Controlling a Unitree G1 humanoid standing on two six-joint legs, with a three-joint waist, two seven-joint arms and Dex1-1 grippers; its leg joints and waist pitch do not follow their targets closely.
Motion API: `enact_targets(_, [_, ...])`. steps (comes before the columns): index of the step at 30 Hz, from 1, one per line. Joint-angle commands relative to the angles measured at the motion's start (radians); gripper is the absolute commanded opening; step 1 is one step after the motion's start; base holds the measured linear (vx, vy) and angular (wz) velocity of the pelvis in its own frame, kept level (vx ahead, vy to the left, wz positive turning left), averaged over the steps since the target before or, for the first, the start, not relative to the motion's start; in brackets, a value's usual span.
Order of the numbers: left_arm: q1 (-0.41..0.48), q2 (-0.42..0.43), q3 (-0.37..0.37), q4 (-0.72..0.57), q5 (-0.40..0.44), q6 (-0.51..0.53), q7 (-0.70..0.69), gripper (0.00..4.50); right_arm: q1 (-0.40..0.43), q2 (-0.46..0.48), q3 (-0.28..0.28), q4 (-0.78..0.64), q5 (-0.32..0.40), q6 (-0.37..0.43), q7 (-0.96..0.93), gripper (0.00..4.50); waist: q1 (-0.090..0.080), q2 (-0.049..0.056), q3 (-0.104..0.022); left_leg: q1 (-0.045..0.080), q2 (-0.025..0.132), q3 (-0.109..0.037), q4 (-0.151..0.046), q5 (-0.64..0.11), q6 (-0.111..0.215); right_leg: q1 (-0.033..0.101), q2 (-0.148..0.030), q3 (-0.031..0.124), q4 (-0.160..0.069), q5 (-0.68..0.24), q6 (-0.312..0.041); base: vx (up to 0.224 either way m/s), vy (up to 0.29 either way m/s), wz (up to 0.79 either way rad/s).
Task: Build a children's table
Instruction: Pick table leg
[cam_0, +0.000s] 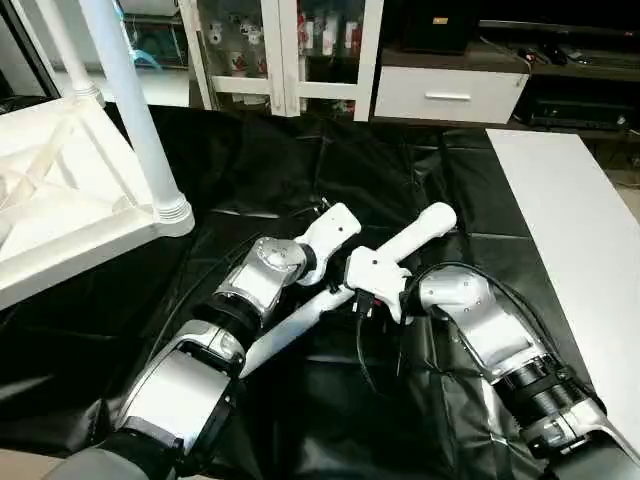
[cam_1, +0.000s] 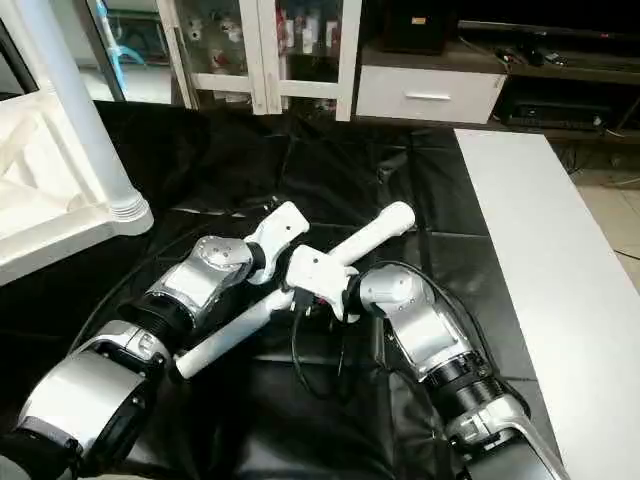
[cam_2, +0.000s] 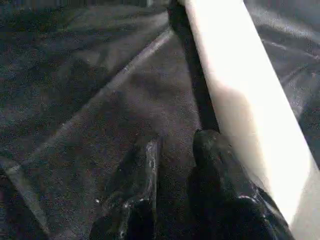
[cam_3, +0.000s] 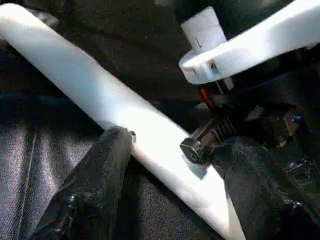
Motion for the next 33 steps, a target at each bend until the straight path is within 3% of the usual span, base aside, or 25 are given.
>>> enact_targets(1, [-0.022,0.008,0.024,-0.052,-0.026,-0.014,-0.008,1.40,0.000,-0.019,-0.021,-0.093,0.051,0.014,0.041,2.93,0.002,-0.010,-0.073,0.030,0.097,-0.042,-0.093,-0.124,0.102,0.043,-0.097,0.047,-0.065,0.055,-0.282,0.000,0.000,0.00])
enact_targets(2, [-0.010,0.032,0.048,-0.113,-0.052,-0.007,-0.039,1.40,0.015,-0.073,-0.040,-0.152,0.079,0.024,0.095,2.93,0.008,-0.026,-0.073,0.030,0.101,-0.041,-0.092,-0.112,0.112,0.046,-0.102,0.048,-0.061,0.058,-0.283,0.000,0.000,0.00])
enact_targets(3, [-0.010,0.032,0.048,-0.113,-0.052,-0.007,-0.039,1.40,0.015,-0.073,-0.040,-0.152,0.079,0.024,0.095,2.93,0.008,-0.026,-0.073,0.030,0.101,-0.041,-0.092,-0.112,0.112,0.046,-0.102,0.048,-0.061,0.058,-0.283,0.000,0.000,0.00])
enact_targets(4, [-0.001,0.041,0.057,-0.142,-0.065,-0.001,-0.056,1.40,0.021,-0.096,-0.047,-0.169,0.086,0.027,0.115,2.93,0.008,-0.019,-0.072,0.029,0.100,-0.039,-0.091,-0.104,0.117,0.043,-0.099,0.047,-0.060,0.063,-0.283,0.000,0.000,0.00])
enact_targets(7, [0.056,0.078,0.112,-0.301,-0.139,0.095,-0.108,1.40,0.046,-0.209,-0.090,-0.212,0.102,0.034,0.181,2.93,0.008,-0.022,-0.071,0.028,0.102,-0.037,-0.090,-0.100,0.122,0.045,-0.101,0.046,-0.058,0.077,-0.291,0.000,0.000,0.00])
enact_targets(8, [0.071,0.085,0.124,-0.334,-0.152,0.123,-0.106,1.40,0.052,-0.230,-0.102,-0.217,0.103,0.037,0.187,2.93,0.004,-0.056,-0.070,0.027,0.100,-0.031,-0.090,-0.098,0.130,0.046,-0.100,0.045,-0.062,0.069,-0.293,0.000,0.000,0.00])
enact_targets(9, [0.085,0.091,0.136,-0.369,-0.165,0.153,-0.106,1.40,0.057,-0.250,-0.115,-0.219,0.103,0.040,0.191,2.93,0.008,-0.048,-0.069,0.022,0.096,-0.034,-0.086,-0.088,0.133,0.049,-0.103,0.046,-0.058,0.054,-0.292,0.000,0.000,0.00])
enact_targets(10, [0.102,0.096,0.153,-0.416,-0.192,0.217,-0.114,1.40,0.064,-0.271,-0.128,-0.221,0.100,0.044,0.189,2.93,0.012,-0.035,-0.067,0.028,0.095,-0.030,-0.085,-0.096,0.129,0.040,-0.104,0.046,-0.067,0.003,-0.286,0.000,0.000,0.00])
enact_targets(12, [0.113,0.100,0.164,-0.446,-0.209,0.260,-0.120,1.40,0.068,-0.283,-0.136,-0.222,0.098,0.047,0.187,2.93,0.008,-0.037,-0.064,0.029,0.099,-0.031,-0.090,-0.106,0.112,0.039,-0.097,0.045,-0.069,-0.038,-0.282,0.000,0.000,0.00])
enact_targets(13, [0.131,0.103,0.184,-0.512,-0.264,0.402,-0.147,1.57,0.073,-0.296,-0.152,-0.220,0.099,0.053,0.176,2.98,0.007,-0.037,-0.065,0.031,0.097,-0.030,-0.089,-0.110,0.110,0.037,-0.094,0.045,-0.070,-0.047,-0.279,0.000,0.000,0.00])
enact_targets(14, [0.156,0.109,0.180,-0.575,-0.292,0.479,-0.168,1.67,0.077,-0.301,-0.163,-0.215,0.097,0.058,0.161,3.00,0.007,-0.028,-0.066,0.032,0.099,-0.031,-0.090,-0.096,0.101,0.036,-0.095,0.046,-0.065,-0.028,-0.288,0.000,0.000,0.00])
enact_targets(15, [0.176,0.113,0.170,-0.618,-0.304,0.519,-0.178,1.74,0.080,-0.304,-0.169,-0.212,0.097,0.063,0.149,3.00,0.006,-0.031,-0.066,0.032,0.101,-0.031,-0.091,-0.092,0.099,0.038,-0.095,0.046,-0.063,-0.017,-0.292,0.000,0.000,0.00])
enact_targets(17, [0.238,0.124,0.130,-0.732,-0.323,0.610,-0.197,1.86,0.086,-0.312,-0.183,-0.203,0.095,0.077,0.121,3.00,0.006,-0.024,-0.065,0.032,0.098,-0.029,-0.089,-0.090,0.101,0.037,-0.093,0.047,-0.064,-0.003,-0.297,0.000,0.000,0.00])
enact_targets(18, [0.260,0.130,0.114,-0.772,-0.326,0.637,-0.203,1.86,0.089,-0.315,-0.187,-0.203,0.096,0.083,0.114,3.00,0.006,-0.026,-0.065,0.031,0.099,-0.031,-0.091,-0.094,0.101,0.039,-0.094,0.047,-0.065,-0.005,-0.296,0.000,0.000,0.00])
enact_targets(19, [0.290,0.145,0.091,-0.814,-0.320,0.666,-0.206,2.12,0.093,-0.319,-0.190,-0.209,0.101,0.089,0.108,3.00,0.005,-0.027,-0.063,0.030,0.099,-0.030,-0.092,-0.100,0.101,0.038,-0.093,0.048,-0.068,-0.015,-0.293,0.000,0.000,0.00])
enact_targets(20, [0.319,0.163,0.071,-0.859,-0.315,0.700,-0.203,2.16,0.097,-0.321,-0.191,-0.217,0.107,0.096,0.105,3.00,0.005,-0.015,-0.065,0.034,0.101,-0.032,-0.093,-0.122,0.086,0.039,-0.091,0.048,-0.068,-0.024,-0.287,0.000,0.000,0.00])
enact_targets(21, [0.342,0.178,0.057,-0.889,-0.304,0.725,-0.193,2.16,0.100,-0.322,-0.193,-0.222,0.112,0.101,0.104,3.00,0.002,-0.019,-0.062,0.030,0.098,-0.032,-0.094,-0.124,0.087,0.039,-0.088,0.047,-0.069,-0.025,-0.285,0.000,0.000,0.00])
enact_targets(23, [0.376,0.208,0.033,-0.935,-0.271,0.758,-0.172,2.29,0.106,-0.323,-0.195,-0.228,0.114,0.105,0.104,3.00,0.003,-0.014,-0.063,0.034,0.096,-0.031,-0.094,-0.141,0.079,0.038,-0.087,0.048,-0.074,-0.054,-0.273,0.000,0.000,0.00])
enact_targets(28, [0.435,0.259,0.010,-1.013,-0.239,0.824,-0.129,2.61,0.111,-0.322,-0.198,-0.230,0.117,0.108,0.098,3.00,0.001,-0.013,-0.063,0.033,0.095,-0.031,-0.095,-0.132,0.069,0.039,-0.084,0.047,-0.072,-0.051,-0.266,0.000,0.000,0.00])
enact_targets(29, [0.451,0.272,-0.003,-1.032,-0.236,0.841,-0.117,2.90,0.109,-0.323,-0.193,-0.229,0.118,0.108,0.093,3.00,0.002,-0.015,-0.063,0.032,0.094,-0.032,-0.094,-0.125,0.072,0.039,-0.085,0.047,-0.072,-0.051,-0.265,0.000,0.000,0.00])
enact_targets(33, [0.470,0.306,-0.057,-1.024,-0.188,0.815,-0.105,3.00,0.105,-0.322,-0.184,-0.228,0.120,0.107,0.092,3.00,0.004,-0.014,-0.065,0.033,0.092,-0.030,-0.091,-0.111,0.078,0.037,-0.083,0.047,-0.071,-0.044,-0.260,0.000,0.000,0.00])
